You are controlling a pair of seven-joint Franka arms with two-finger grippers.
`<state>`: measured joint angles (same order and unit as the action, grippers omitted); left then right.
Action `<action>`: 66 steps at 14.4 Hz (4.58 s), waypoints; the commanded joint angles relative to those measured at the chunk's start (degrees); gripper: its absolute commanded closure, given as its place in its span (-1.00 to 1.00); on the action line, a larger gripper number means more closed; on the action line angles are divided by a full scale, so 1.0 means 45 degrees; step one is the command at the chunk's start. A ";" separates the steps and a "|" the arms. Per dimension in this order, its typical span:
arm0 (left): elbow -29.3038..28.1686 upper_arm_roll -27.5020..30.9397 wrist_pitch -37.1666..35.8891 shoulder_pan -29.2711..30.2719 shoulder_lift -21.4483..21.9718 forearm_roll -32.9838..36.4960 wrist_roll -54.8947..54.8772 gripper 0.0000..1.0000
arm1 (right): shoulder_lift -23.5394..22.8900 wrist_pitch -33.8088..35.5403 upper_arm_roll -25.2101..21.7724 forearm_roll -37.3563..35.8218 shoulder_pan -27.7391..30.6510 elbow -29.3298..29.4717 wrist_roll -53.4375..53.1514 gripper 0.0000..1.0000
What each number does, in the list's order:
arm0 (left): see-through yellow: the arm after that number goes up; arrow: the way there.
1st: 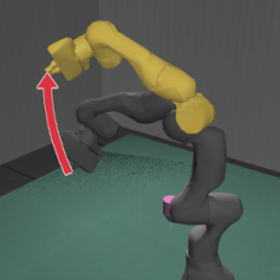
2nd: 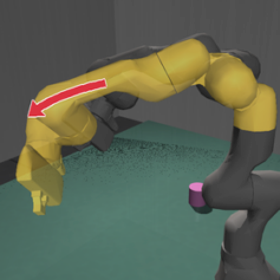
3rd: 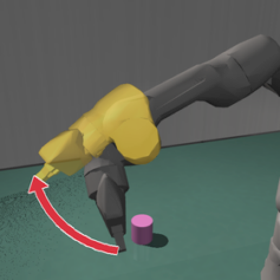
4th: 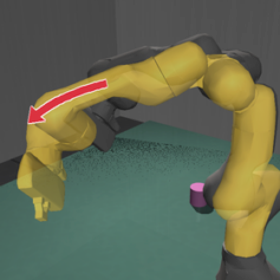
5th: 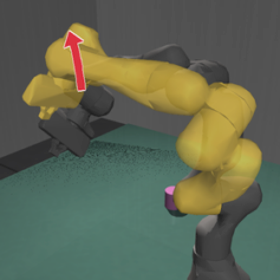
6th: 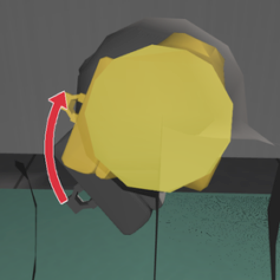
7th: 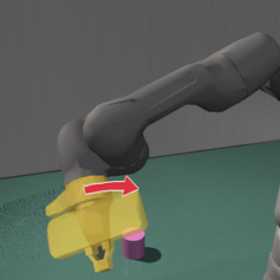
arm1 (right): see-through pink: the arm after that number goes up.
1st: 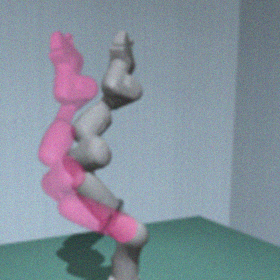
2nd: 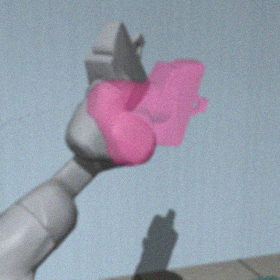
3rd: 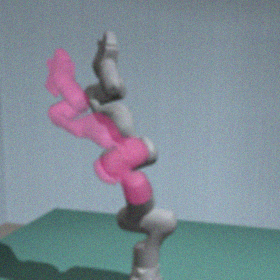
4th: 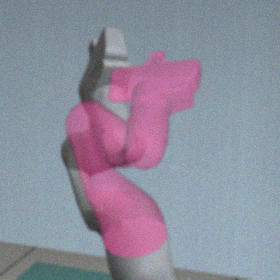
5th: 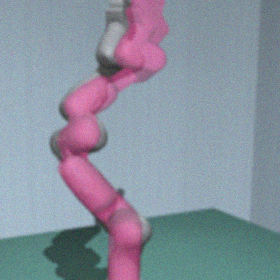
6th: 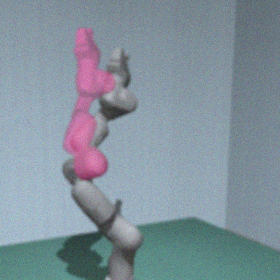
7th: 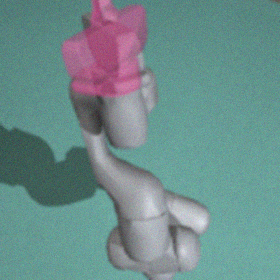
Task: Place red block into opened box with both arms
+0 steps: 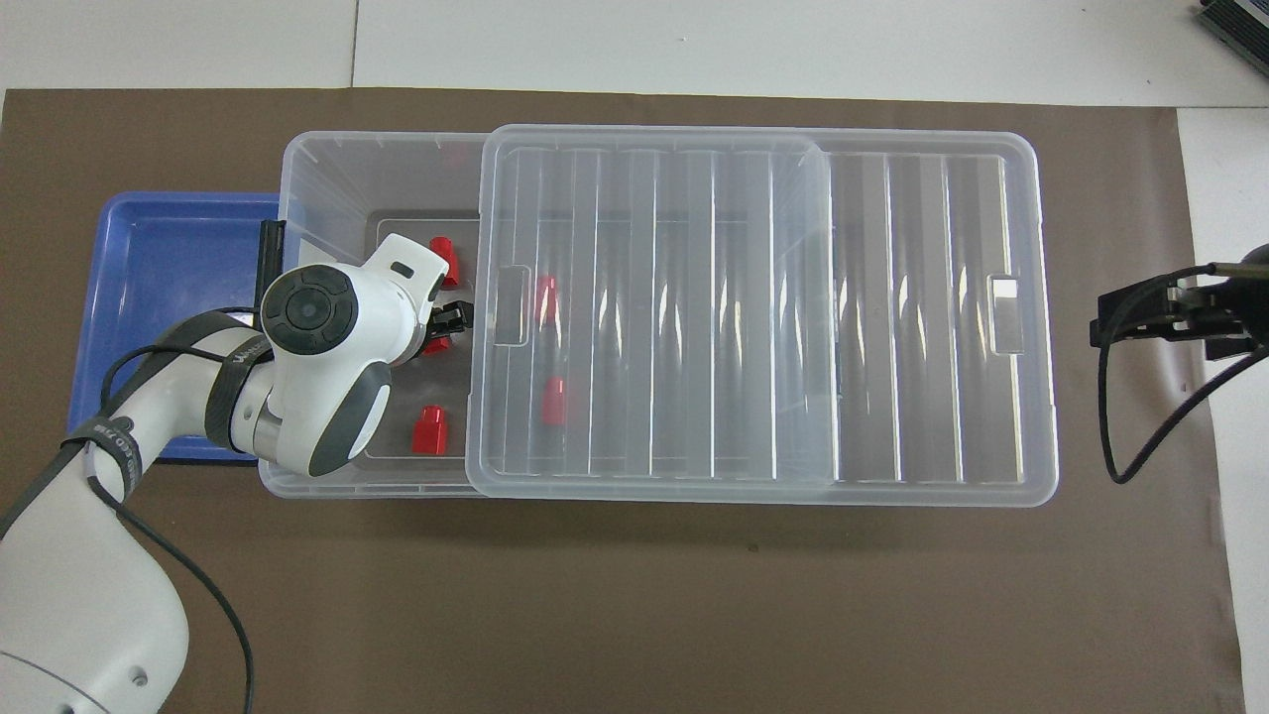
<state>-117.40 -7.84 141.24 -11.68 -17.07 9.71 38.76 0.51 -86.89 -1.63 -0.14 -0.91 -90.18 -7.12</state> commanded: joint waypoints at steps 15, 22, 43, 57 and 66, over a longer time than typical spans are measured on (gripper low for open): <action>0.1671 0.0121 -0.5738 -0.0157 0.2699 0.0302 0.0899 -1.00 | 0.0375 -0.0377 0.0127 0.0265 0.0125 -0.0507 -0.0274 -1.00; 0.3313 0.0159 -0.7656 -0.0041 0.2893 0.0283 0.0568 -1.00 | 0.0375 -0.0358 0.0127 0.0265 0.0125 -0.0507 -0.0255 -1.00; 0.3452 0.0746 -0.9298 0.4081 0.5023 -0.1651 -0.9648 -1.00 | 0.0452 -0.0944 0.0088 0.0167 0.0301 -0.0781 0.0546 -1.00; 0.4272 0.0472 -0.9883 0.3982 0.4866 -0.1670 -0.9608 -1.00 | 0.0493 -0.3301 0.0010 0.0128 0.1120 -0.2087 0.2769 1.00; 0.4701 0.1874 -1.0430 0.2893 0.4750 -0.2002 -0.9628 -1.00 | -0.1810 -0.6937 0.0029 0.0342 0.1530 -0.2558 0.5231 1.00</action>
<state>-98.04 -3.29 96.69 5.25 4.47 1.80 -3.73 -5.78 -115.55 -2.07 -0.14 4.29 -101.66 13.07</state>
